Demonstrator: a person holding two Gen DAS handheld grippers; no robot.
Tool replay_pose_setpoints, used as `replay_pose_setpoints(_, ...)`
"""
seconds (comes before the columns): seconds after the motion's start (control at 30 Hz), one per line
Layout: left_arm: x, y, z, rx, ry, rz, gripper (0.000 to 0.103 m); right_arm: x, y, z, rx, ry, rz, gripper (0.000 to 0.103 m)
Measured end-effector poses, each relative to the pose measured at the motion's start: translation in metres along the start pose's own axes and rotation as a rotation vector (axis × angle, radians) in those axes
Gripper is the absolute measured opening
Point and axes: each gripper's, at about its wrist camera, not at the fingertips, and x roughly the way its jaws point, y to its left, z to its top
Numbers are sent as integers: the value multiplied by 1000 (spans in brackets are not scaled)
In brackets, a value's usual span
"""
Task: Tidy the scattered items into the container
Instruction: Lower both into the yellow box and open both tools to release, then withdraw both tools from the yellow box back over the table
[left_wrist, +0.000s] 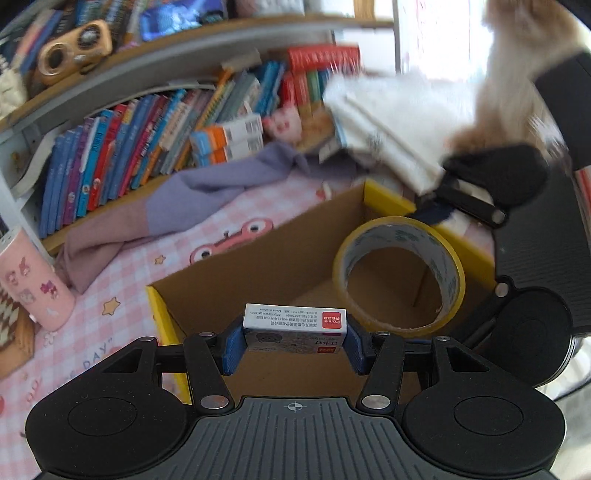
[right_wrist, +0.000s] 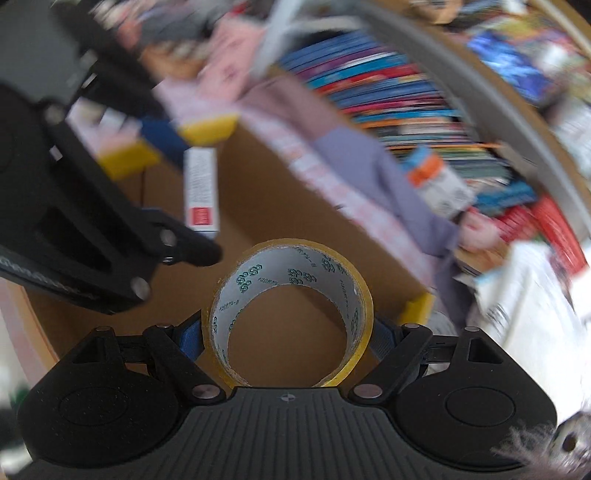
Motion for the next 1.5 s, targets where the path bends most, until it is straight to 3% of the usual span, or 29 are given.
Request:
replay_pose_setpoints(0.27, 32, -5, -11, 38, 90, 4, 54, 42, -5, -3, -40, 102, 61, 84)
replay_pose_setpoints(0.53, 38, -4, -1, 41, 138, -12, 56, 50, -3, -2, -52, 137, 94, 84)
replay_pose_setpoints(0.63, 36, -5, -1, 44, 139, -9, 66, 50, -3, -2, -49, 142, 98, 86)
replay_pose_setpoints(0.77, 31, -6, -3, 46, 112, 4, 72, 48, 1, -1, -58, 126, 83, 91)
replay_pose_setpoints(1.1, 2, 1, -6, -14, 43, 40, 74, 33, -12, -1, 30, 39, 48, 92)
replay_pose_setpoints(1.5, -66, 22, -16, -169, -127, 73, 76, -37, -13, -10, 242, -127, -15, 92)
